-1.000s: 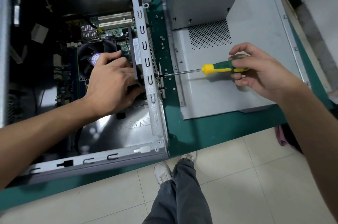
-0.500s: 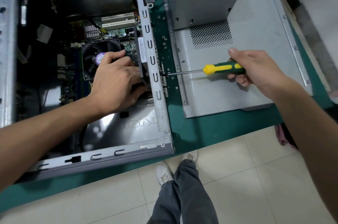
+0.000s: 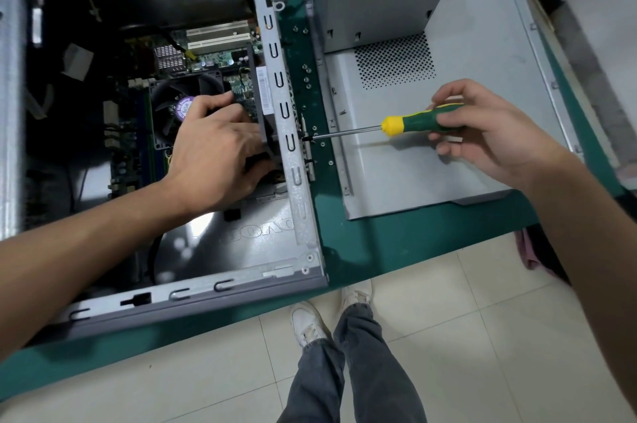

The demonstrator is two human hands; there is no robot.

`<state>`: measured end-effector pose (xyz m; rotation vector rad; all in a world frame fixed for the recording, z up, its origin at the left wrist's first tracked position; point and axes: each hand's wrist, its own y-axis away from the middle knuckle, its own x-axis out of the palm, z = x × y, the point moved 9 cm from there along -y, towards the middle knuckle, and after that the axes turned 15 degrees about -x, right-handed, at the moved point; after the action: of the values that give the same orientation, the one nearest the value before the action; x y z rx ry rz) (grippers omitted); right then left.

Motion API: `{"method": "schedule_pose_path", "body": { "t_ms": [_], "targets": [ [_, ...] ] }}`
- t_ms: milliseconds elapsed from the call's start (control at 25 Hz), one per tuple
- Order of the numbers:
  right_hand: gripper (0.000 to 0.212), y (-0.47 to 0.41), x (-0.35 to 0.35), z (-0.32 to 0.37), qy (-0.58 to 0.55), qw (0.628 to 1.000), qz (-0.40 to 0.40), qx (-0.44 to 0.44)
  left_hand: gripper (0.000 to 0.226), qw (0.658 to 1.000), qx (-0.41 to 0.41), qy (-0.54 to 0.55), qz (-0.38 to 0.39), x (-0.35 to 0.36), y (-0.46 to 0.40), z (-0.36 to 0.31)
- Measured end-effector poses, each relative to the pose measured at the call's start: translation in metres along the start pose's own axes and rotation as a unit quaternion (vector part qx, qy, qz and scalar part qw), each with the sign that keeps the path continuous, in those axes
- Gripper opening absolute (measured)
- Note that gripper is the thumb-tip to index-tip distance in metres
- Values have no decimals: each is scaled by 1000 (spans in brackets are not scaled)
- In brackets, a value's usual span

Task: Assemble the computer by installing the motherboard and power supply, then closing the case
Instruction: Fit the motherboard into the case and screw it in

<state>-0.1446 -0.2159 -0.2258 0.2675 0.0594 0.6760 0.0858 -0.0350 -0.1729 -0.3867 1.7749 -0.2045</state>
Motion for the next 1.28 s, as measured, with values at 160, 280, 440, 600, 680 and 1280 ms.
{"method": "schedule_pose_path", "body": {
  "t_ms": [160, 280, 440, 600, 680, 1280],
  "targets": [
    [29, -3, -2, 3, 134, 991, -23, -15, 42, 1000, -5, -2, -3, 2, 1, 3],
    [23, -4, -1, -1, 95, 995, -11, 26, 35, 1000, -1, 6, -8, 0, 0, 1],
    [13, -4, 1, 9, 66, 998, -4, 1, 29, 999, 10, 24, -20, -5, -2, -6],
    [28, -4, 2, 7, 118, 993, -11, 13, 29, 999, 17, 27, -18, -7, -1, -7],
    [11, -2, 3, 8, -2, 1000, -1, 24, 31, 999, 16, 32, -17, -8, 0, -8],
    [24, -3, 1, 2, 112, 993, -37, 7, 35, 1000, 6, 1, 5, -4, -2, -5]
  ]
}}
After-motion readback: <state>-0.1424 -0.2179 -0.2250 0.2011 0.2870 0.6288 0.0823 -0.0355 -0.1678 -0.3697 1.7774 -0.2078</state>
